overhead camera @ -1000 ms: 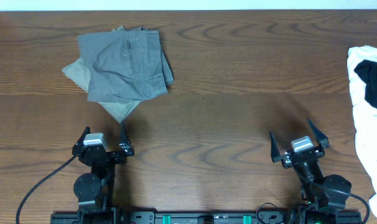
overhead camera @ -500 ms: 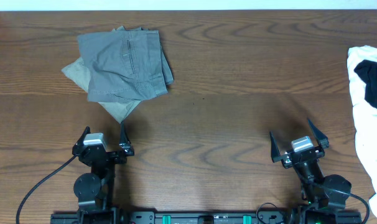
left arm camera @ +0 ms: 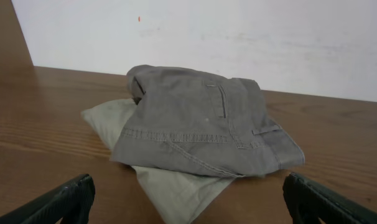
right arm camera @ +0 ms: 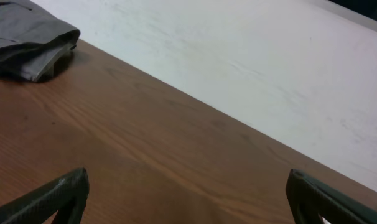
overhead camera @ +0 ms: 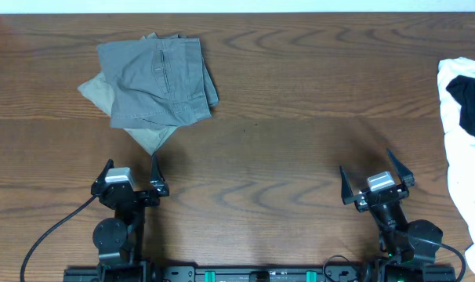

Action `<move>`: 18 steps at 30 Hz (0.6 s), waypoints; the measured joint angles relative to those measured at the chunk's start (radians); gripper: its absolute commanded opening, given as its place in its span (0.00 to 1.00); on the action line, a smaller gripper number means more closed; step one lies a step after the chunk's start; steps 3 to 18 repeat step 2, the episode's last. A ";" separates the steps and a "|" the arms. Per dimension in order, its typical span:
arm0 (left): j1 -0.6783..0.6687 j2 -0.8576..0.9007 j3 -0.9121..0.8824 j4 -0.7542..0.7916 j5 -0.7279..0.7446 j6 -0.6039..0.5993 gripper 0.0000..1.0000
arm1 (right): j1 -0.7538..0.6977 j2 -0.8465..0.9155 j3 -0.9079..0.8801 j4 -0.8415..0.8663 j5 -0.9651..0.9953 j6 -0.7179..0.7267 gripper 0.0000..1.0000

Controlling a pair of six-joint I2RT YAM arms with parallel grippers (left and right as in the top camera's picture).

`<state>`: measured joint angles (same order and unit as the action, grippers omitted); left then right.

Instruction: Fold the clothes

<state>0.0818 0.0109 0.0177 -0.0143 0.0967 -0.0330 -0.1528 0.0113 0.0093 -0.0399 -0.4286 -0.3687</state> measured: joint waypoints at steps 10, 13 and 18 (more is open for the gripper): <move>0.000 0.000 0.000 0.000 0.000 0.000 0.98 | 0.000 0.000 0.000 0.000 0.000 0.000 0.99; 0.000 0.000 0.000 0.000 0.000 0.000 0.98 | 0.000 0.000 0.000 0.000 0.000 0.000 0.99; 0.000 0.000 0.000 0.000 0.000 0.000 0.98 | 0.000 0.000 0.000 0.000 0.000 0.000 0.99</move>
